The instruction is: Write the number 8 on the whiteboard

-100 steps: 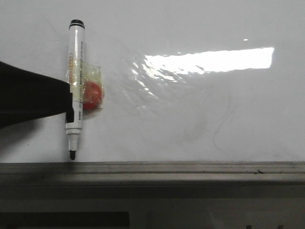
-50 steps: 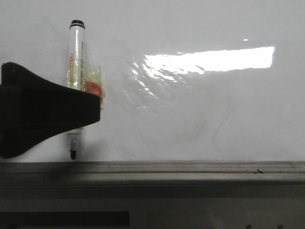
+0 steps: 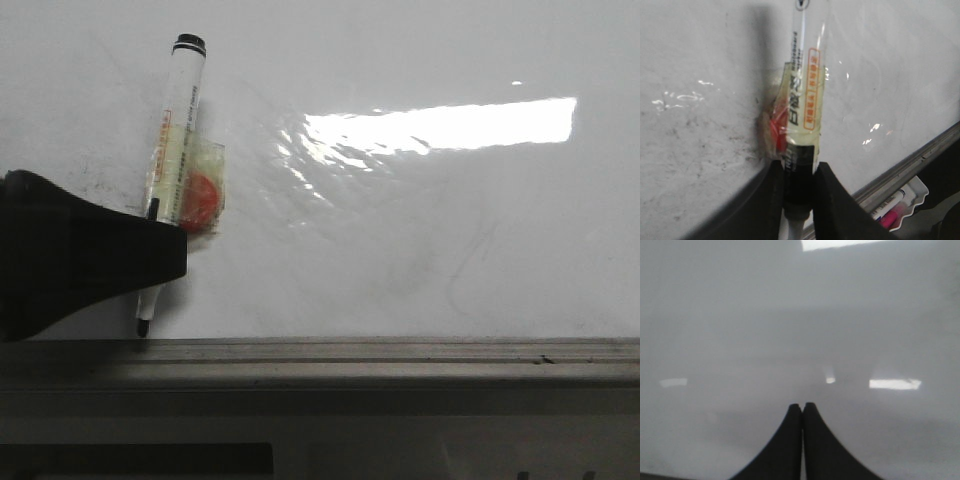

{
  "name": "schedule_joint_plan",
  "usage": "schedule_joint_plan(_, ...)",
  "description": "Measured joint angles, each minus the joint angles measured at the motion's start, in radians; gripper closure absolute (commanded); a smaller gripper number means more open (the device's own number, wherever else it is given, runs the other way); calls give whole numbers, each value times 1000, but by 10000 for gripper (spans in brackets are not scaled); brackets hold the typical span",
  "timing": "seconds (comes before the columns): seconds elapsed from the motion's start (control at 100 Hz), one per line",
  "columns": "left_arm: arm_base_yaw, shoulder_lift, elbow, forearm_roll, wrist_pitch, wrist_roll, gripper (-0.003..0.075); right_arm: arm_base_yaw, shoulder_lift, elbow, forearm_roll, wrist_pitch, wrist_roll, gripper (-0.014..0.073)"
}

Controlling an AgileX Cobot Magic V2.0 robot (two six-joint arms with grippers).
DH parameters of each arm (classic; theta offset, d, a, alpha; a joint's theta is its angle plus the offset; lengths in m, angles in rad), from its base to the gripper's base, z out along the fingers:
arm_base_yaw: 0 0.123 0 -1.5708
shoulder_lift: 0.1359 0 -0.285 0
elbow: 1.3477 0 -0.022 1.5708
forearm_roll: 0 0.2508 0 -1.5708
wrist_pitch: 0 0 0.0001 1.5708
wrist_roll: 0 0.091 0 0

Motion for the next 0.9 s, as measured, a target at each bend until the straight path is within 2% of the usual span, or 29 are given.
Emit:
schedule_joint_plan(0.15,0,1,0,31,1,-4,741,102,29,-50,0,70,-23,657)
schedule_joint_plan(0.28,0,-17,0,132,28,-4,741,196,71,-92,0,111,-70,639)
schedule_joint_plan(0.44,2,-44,-4,249,34,48,741,323,164,-169,12,185,-106,480)
schedule_joint_plan(0.54,2,-45,-32,274,69,92,741,399,230,-213,49,183,-114,361)
schedule_joint_plan(0.64,4,-45,-76,354,120,133,741,471,309,-263,79,165,-118,293)
schedule_joint_plan(0.78,4,-45,-139,521,189,194,741,579,418,-336,101,124,-118,288)
schedule_joint_plan(0.9,4,-45,-157,568,216,207,741,677,516,-397,127,85,-118,288)
